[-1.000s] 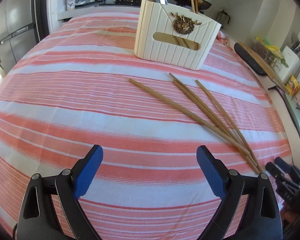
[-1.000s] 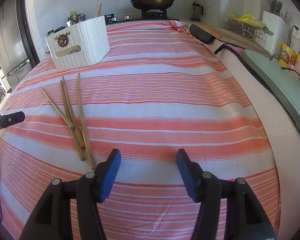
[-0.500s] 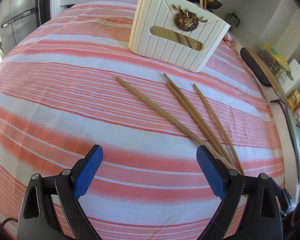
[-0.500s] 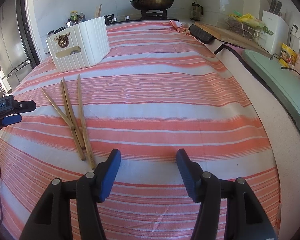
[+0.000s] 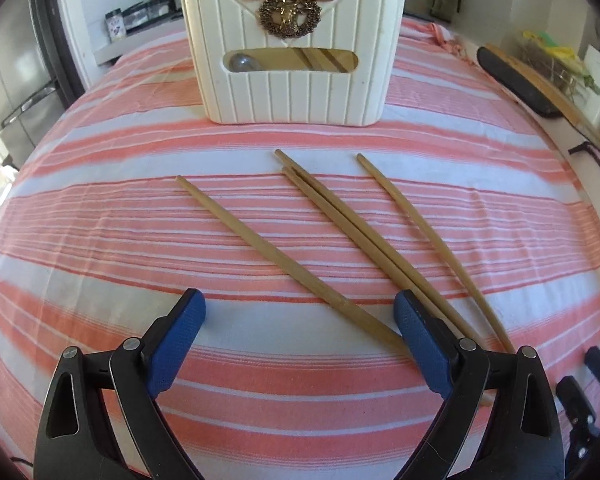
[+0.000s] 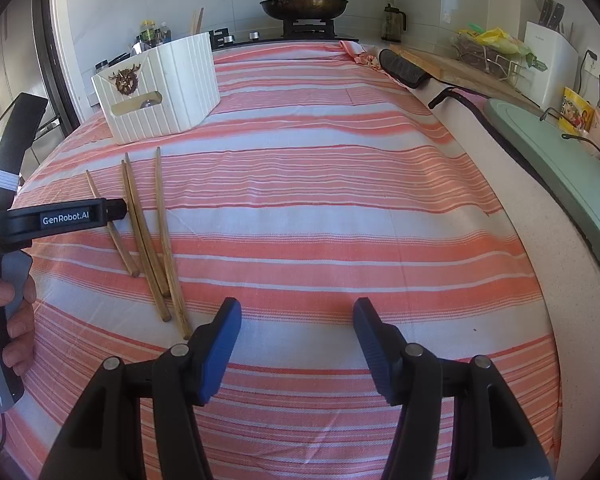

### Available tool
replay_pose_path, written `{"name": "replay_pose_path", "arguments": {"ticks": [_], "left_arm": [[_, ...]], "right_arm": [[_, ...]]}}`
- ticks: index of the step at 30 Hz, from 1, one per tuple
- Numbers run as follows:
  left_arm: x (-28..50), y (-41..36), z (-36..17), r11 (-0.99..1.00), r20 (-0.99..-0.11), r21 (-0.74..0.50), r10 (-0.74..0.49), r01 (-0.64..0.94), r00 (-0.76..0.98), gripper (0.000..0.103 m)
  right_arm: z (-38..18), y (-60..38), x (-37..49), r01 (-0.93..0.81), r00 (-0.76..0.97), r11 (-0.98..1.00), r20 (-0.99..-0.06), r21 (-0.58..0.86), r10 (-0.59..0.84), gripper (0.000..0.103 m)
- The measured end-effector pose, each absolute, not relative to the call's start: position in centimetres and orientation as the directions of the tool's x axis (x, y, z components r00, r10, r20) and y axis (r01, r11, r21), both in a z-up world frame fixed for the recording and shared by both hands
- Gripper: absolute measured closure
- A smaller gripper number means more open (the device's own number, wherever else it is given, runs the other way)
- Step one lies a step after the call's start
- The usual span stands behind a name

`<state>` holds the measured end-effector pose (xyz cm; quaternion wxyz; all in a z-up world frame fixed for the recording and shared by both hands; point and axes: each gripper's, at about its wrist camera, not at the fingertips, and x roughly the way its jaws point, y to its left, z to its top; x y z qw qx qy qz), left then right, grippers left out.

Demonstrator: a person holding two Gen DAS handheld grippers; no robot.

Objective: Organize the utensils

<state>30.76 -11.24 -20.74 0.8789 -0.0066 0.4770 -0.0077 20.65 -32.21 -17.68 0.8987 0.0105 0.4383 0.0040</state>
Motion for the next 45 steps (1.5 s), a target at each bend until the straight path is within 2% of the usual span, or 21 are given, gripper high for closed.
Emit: {"name": "replay_pose_path", "arguments": {"ticks": [11,17,19,26,30,32,34,36,40,41,45], "left_arm": [[30.7,-9.9,-20.6,0.998,-0.850,-0.028,-0.051,0.052,0.524,0.008],[31.7,-9.9,-20.7,0.999,-0.858,-0.051,-0.036,-0.017,0.512,0.004],[31.7,-11.0,-20.8,1.000,-0.857,-0.019,-0.023,0.013,0.515,0.004],[29.7,-10.3,-20.7,0.979,-0.867,-0.004,-0.106,0.206,0.487,0.002],[28.6,-7.5,-20.3,0.974,-0.879,-0.020,-0.125,0.227,0.460,0.002],[28.2,-6.4,-20.1,0.976,-0.881,-0.035,-0.131,0.213,0.455,0.004],[27.9,-5.7,-20.0,0.976,-0.878,-0.050,-0.144,0.211,0.457,0.011],[27.9,-5.6,-20.0,0.976,-0.874,-0.057,-0.151,0.212,0.462,0.017],[27.9,-6.5,-19.6,0.972,-0.860,-0.045,-0.155,0.229,0.487,0.041],[27.8,-6.9,-19.6,0.971,-0.857,-0.036,-0.153,0.238,0.492,0.045],[27.5,-7.1,-19.4,0.965,-0.852,-0.011,-0.146,0.261,0.503,0.075]], "right_arm": [[-17.7,-32.2,20.7,0.002,0.616,1.000,-0.788,0.022,0.016,0.043],[-17.7,-32.1,20.7,0.001,0.614,1.000,-0.789,0.010,0.007,0.043],[-17.7,-31.9,20.7,0.001,0.613,1.000,-0.790,0.002,0.001,0.043],[-17.7,-32.6,20.6,0.008,0.618,0.999,-0.786,0.040,0.026,0.043],[-17.7,-32.4,20.6,0.006,0.616,0.999,-0.787,0.033,0.022,0.043],[-17.3,-32.6,20.5,-0.006,0.621,0.997,-0.781,0.083,0.069,0.043],[-16.2,-32.4,20.7,-0.047,0.612,0.986,-0.775,0.160,0.155,0.043],[-14.9,-31.0,21.5,-0.130,0.602,0.982,-0.776,0.136,0.187,0.044],[-14.0,-27.8,25.2,-0.250,0.522,0.961,-0.819,0.122,0.239,0.073],[-14.3,-27.2,26.3,-0.268,0.496,0.954,-0.829,0.137,0.259,0.073],[-16.0,-24.6,30.0,-0.319,0.400,0.930,-0.864,0.180,0.305,0.076]]}}
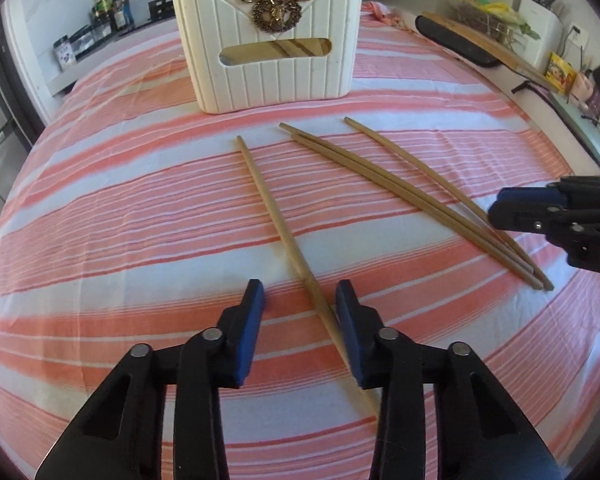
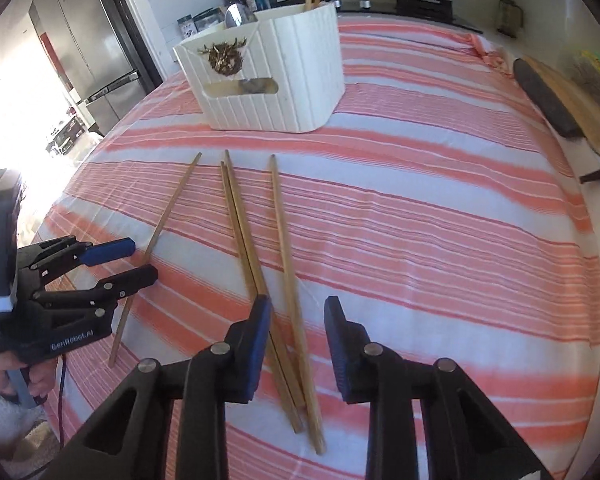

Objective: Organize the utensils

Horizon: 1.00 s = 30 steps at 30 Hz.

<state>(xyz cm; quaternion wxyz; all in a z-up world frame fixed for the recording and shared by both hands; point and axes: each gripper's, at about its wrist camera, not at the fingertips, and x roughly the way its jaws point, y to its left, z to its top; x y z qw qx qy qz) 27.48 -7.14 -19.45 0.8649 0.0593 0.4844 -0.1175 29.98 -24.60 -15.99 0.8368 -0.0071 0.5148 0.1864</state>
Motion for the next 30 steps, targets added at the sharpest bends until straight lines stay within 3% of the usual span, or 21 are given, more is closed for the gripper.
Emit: {"name": "replay_pose_path", "arguments": {"ticks": [2,4,12,14,15,16,17,18,23,30], "left_arm": [[27.4,-6.8,-19.4,0.965,-0.853,-0.008,-0.144,0.262,0.502,0.087],[27.1,-6.4,-19.4,0.963,-0.855,-0.010,-0.148,0.269,0.498,0.094],[25.3,-2.0,-19.3,0.967,-0.879,-0.038,-0.153,0.253,0.452,0.094],[25.6,-1.6,-19.2,0.962,-0.890,-0.051,-0.166,0.269,0.425,0.087],[25.9,-1.5,-19.1,0.958,-0.893,-0.055,-0.173,0.281,0.415,0.069],[26.2,-1.5,-18.9,0.955,-0.894,-0.057,-0.178,0.291,0.411,0.046],[26.7,-1.4,-18.6,0.952,-0.892,-0.060,-0.186,0.299,0.413,0.037],[27.2,-1.4,-18.3,0.949,-0.888,-0.068,-0.198,0.307,0.415,0.029],[30.6,-2.6,-19.1,0.930,-0.917,-0.050,-0.187,0.365,0.352,0.029],[34.4,-3.8,-19.7,0.936,-0.934,-0.011,-0.136,0.353,0.331,0.029]], "right_arm": [[-17.0,-23.7,30.9,-0.328,0.364,0.928,-0.884,0.174,0.295,0.089],[-17.2,-23.5,31.3,-0.330,0.366,0.931,-0.887,0.159,0.281,0.095],[-17.0,-29.1,28.1,-0.158,0.388,0.981,-0.906,0.115,0.169,0.096],[-16.8,-30.0,27.4,-0.157,0.378,0.981,-0.911,0.116,0.168,0.093],[-16.7,-30.4,27.3,-0.155,0.368,0.981,-0.915,0.116,0.166,0.092],[-16.6,-30.7,27.3,-0.155,0.357,0.981,-0.919,0.120,0.168,0.081],[-16.4,-31.0,27.3,-0.158,0.350,0.979,-0.920,0.129,0.177,0.066],[-16.1,-31.2,27.4,-0.160,0.348,0.977,-0.918,0.141,0.190,0.061],[-15.7,-30.9,29.2,-0.191,0.288,0.969,-0.935,0.157,0.208,0.059],[-17.0,-27.4,33.4,-0.296,0.299,0.955,-0.948,0.016,0.109,0.059]]}}
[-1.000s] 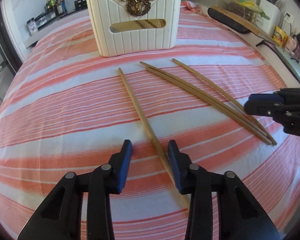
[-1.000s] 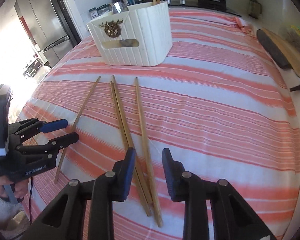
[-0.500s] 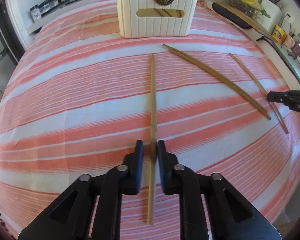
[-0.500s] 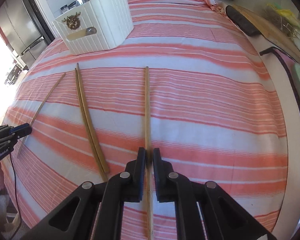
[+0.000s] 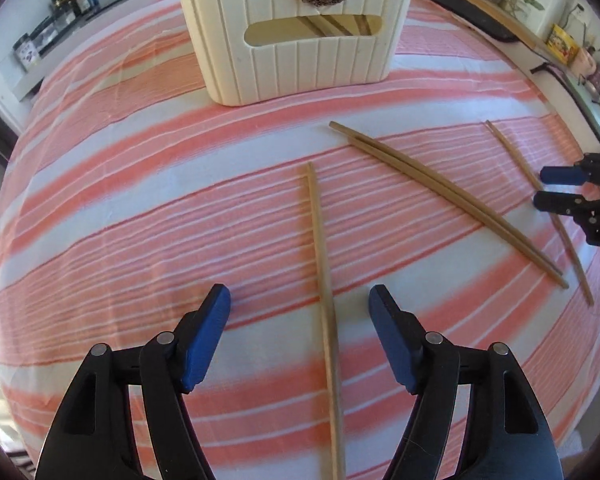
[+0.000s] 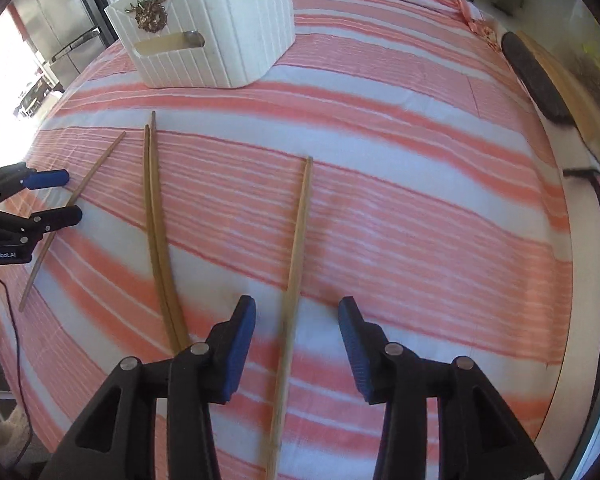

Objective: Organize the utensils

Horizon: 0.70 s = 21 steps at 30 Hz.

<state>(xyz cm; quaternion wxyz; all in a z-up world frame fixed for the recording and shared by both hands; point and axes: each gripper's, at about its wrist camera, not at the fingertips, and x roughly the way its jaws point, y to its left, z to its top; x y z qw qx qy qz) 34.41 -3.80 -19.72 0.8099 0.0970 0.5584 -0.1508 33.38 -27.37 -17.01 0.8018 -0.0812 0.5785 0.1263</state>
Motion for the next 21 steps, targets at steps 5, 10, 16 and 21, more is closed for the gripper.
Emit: {"name": "replay_pose_path", "arguments": {"ticks": [5,10,16,21], "left_arm": [[36.2,-4.7,-19.7,0.939,-0.940,-0.007,-0.124,0.344,0.318,0.039],[36.1,-5.5,-19.1,0.932,-0.927,-0.019,-0.152,0.362,0.342,0.098],[33.1,-3.8,-14.4,0.934,-0.853,-0.094,-0.255,0.346,0.455,0.099],[29.1,-1.8,-8.4,0.917,-0.755,-0.140,-0.343,0.373,0.559,0.099]], "right_arm": [[-17.2,-25.7,37.9,-0.277,0.346,0.961,-0.934,-0.011,0.089,0.070],[-17.0,-25.1,39.5,-0.244,0.371,0.970,-0.923,0.007,0.100,0.097],[-11.8,-26.6,36.0,-0.209,0.547,0.970,-0.807,0.128,0.224,0.097],[-4.7,-27.7,30.7,-0.237,0.684,0.954,-0.665,0.183,0.298,0.097]]}}
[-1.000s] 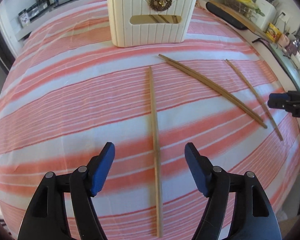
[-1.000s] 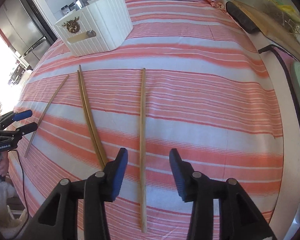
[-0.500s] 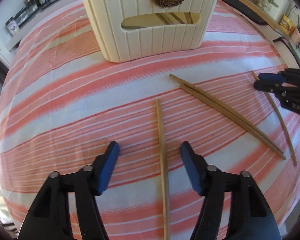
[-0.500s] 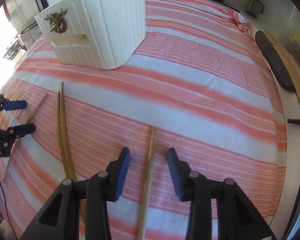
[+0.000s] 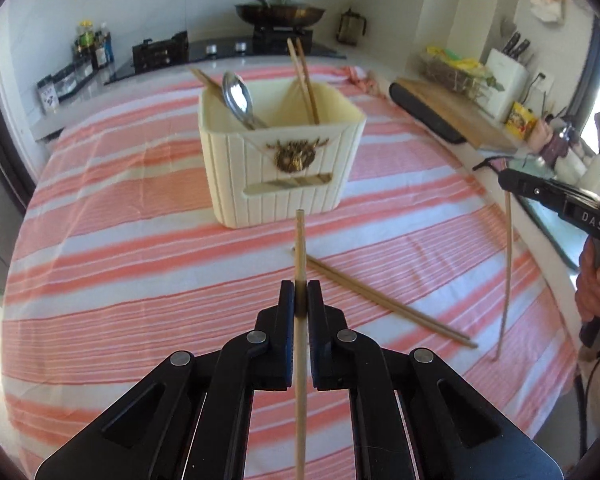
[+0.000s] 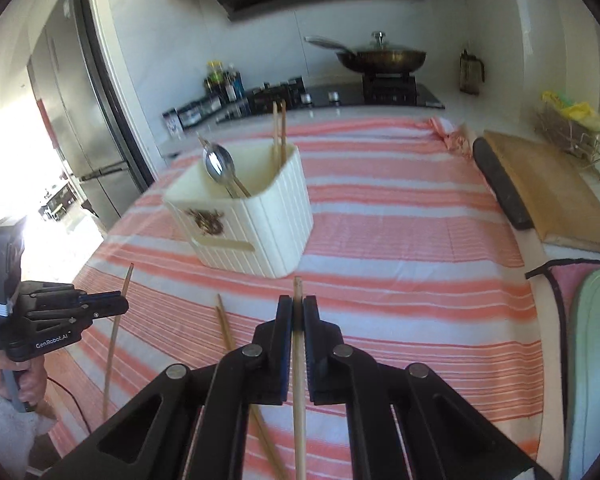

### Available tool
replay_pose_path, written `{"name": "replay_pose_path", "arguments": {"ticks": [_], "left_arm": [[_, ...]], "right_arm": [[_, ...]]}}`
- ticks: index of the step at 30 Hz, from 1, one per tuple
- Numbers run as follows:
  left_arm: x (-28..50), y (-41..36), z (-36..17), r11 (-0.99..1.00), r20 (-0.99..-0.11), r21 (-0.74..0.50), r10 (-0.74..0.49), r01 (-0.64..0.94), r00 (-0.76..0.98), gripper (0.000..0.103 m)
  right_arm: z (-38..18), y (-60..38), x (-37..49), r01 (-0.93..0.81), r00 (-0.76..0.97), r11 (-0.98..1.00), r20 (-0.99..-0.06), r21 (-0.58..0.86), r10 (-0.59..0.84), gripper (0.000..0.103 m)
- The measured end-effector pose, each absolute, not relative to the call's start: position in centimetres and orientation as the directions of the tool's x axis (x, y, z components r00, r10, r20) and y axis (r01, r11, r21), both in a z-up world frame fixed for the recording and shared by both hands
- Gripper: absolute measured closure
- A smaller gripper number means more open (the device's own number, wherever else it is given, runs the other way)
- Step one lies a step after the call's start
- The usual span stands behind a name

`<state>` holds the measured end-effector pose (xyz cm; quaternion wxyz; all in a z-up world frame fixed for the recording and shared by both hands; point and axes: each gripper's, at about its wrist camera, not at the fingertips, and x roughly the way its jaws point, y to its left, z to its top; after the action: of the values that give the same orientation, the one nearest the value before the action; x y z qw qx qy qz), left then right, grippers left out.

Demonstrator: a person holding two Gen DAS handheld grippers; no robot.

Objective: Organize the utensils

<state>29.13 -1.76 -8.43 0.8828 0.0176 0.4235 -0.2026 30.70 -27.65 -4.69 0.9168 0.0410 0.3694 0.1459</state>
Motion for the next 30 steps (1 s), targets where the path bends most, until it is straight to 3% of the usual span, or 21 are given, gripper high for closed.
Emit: {"name": "replay_pose_path", "arguments": {"ticks": [5,13,24,30], "left_arm": [[26.9,-0.1,-4.2,0.903,-0.672,-0.198,-0.407,0.380,0.618,0.099],[26.0,0.9,-2.2,0.899,-0.602,-0.226,-0.431,0.375,0.672,0.099],[25.8,1.4,0.7,0.897,-0.565,-0.228,-0.438,0.378,0.699,0.099],[27.8,2.7,6.3,0.914,-0.455,-0.215,-0.405,0.344,0.793,0.099]], "right_arm": [[0.1,-27.9,26.4,-0.270,0.756,0.947,-0.570,0.175,0.321,0.097],[3.8,-29.0,23.6,-0.274,0.812,0.946,-0.485,0.175,0.325,0.097],[7.4,-28.8,24.6,-0.292,0.846,0.938,-0.407,0.189,0.345,0.097],[10.6,-27.2,27.7,-0.305,0.875,0.940,-0.346,0.151,0.339,0.097]]}}
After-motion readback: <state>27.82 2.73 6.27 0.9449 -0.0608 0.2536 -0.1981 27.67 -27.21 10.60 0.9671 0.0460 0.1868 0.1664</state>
